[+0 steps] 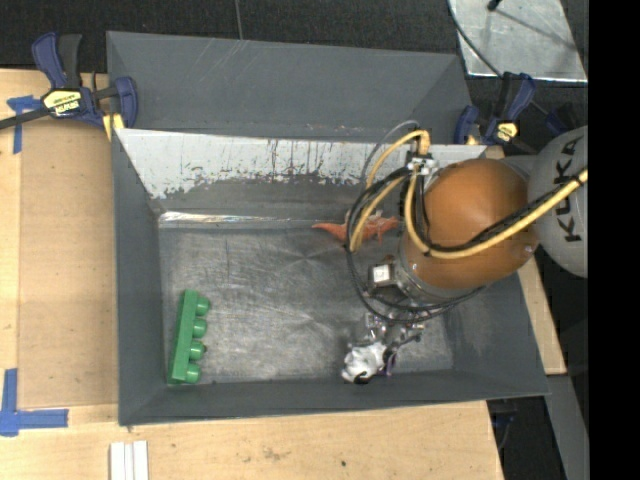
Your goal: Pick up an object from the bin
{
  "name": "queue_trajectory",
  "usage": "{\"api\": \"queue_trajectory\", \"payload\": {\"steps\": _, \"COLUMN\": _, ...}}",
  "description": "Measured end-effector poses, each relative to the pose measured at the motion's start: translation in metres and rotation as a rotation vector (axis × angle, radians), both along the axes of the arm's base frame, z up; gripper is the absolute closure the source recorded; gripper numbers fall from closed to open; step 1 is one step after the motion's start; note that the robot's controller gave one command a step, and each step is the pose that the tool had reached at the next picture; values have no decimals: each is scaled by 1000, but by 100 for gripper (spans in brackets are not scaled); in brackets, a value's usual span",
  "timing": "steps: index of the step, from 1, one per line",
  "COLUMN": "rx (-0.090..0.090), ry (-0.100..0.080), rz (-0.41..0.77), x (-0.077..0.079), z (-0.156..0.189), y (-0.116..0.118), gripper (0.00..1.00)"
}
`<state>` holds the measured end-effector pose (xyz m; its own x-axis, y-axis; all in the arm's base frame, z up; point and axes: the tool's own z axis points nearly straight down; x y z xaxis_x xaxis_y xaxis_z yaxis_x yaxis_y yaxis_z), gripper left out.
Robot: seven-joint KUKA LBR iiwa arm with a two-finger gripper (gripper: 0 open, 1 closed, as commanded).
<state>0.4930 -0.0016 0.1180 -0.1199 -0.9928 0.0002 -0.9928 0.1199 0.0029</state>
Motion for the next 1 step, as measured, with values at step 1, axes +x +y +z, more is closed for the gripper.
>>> {"api": "queue_trajectory", "payload": {"steps": 1, "rx": 2, "ry": -5, "rz": -7, "x": 3, "z": 2, "y": -13, "gripper": 100}}
